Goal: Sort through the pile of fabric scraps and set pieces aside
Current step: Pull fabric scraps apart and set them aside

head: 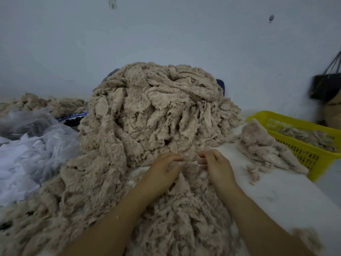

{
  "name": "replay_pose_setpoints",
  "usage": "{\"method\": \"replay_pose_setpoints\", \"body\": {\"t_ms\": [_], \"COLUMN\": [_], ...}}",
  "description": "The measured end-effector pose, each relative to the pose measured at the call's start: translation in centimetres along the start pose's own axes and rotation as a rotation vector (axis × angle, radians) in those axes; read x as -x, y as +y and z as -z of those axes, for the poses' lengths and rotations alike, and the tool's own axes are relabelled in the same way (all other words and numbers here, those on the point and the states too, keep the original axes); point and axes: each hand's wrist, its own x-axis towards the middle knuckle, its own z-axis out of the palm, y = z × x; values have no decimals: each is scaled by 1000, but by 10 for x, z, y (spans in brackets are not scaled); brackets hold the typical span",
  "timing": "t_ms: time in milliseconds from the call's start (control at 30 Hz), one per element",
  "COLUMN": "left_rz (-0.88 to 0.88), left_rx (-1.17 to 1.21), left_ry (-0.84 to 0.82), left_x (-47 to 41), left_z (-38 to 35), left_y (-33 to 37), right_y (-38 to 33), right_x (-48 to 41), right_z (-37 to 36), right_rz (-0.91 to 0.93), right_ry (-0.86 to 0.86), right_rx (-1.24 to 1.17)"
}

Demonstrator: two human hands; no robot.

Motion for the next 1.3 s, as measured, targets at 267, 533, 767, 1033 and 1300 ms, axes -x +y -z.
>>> {"method": "replay_pose_setpoints", "body": {"t_ms": [267,533,767,1033,1300], "left_rz": [182,196,-267,-5,169], "left_rx": [7,471,-11,-7,-116], "left_ry": [-119,128,-116,-18,-68], "left_x": [-59,-29,14,-1,-25], "left_z": [-16,-9,-10,-9,-7], "left_y": [27,32,61,38,15], "right_y": [-3,0,-1,-3,-3], "right_x": [7,1,3,10,11], "right_z": [-2,1,-2,-3,-5], "right_rz": [71,37,29,90,125], "right_ry": [-68,14,-128,-155,-17], "right_rx": [147,-36,-14,83,151]}}
